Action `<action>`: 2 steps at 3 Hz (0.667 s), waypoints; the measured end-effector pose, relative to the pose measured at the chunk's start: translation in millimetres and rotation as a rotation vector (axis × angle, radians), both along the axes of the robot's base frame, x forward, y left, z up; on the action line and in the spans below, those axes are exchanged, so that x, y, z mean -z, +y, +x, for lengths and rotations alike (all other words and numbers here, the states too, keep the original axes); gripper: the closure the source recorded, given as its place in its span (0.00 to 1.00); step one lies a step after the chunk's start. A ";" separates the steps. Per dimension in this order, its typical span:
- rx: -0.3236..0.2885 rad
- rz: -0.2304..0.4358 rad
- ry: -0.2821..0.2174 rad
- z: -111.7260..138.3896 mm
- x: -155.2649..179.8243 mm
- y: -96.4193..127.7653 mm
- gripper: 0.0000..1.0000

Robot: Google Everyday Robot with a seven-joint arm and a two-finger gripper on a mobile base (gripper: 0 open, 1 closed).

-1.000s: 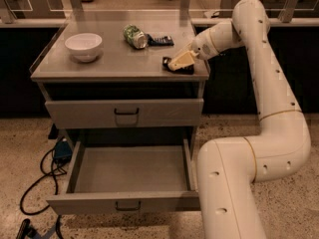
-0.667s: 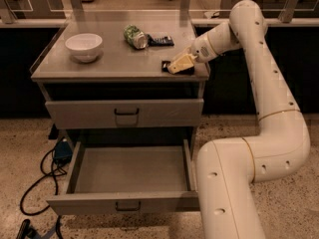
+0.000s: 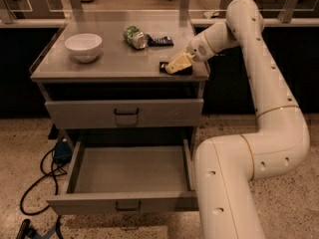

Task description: Place rxbar chocolate into middle drawer

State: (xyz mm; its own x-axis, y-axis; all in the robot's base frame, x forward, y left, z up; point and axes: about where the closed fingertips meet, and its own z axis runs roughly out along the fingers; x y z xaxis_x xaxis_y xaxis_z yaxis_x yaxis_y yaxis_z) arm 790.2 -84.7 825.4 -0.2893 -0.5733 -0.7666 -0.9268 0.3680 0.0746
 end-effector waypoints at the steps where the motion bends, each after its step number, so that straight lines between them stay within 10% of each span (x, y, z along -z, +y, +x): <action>1: -0.019 -0.096 0.008 -32.5 -56.1 0.3 1.00; 2: -0.029 -0.101 -0.086 -64.6 -136.3 -0.9 1.00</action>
Offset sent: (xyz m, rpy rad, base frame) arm -0.2037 -0.0332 0.2079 -0.2413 -0.0179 0.2033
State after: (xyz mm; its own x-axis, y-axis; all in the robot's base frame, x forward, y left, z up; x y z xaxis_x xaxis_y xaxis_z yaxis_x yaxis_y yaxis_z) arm 725.6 -85.6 961.7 -0.2070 -0.6561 -0.7257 -0.9387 0.3423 -0.0417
